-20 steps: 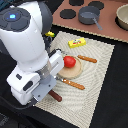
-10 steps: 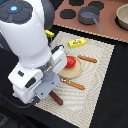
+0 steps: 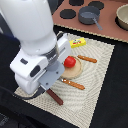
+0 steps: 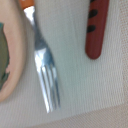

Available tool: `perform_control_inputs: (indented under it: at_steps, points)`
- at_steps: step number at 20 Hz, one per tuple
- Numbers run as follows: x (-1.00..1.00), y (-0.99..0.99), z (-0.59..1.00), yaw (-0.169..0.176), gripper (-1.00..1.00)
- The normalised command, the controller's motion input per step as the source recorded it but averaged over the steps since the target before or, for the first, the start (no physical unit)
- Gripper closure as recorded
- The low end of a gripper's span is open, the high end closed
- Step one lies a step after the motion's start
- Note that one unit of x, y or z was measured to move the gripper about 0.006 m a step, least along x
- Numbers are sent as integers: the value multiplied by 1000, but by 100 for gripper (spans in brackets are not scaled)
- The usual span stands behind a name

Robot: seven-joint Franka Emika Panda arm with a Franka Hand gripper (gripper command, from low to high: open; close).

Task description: Interact with the objects in diverse but meaningful ways.

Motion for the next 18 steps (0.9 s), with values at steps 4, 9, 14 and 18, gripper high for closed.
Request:
perform_control_inputs:
  at_steps: [4, 9, 14, 18]
  points:
    - [500, 666, 514, 16, -100]
    - [593, 608, 424, 2, -100]
    - [494, 514, 129, 1, -100]
    - [323, 499, 0, 2, -100]
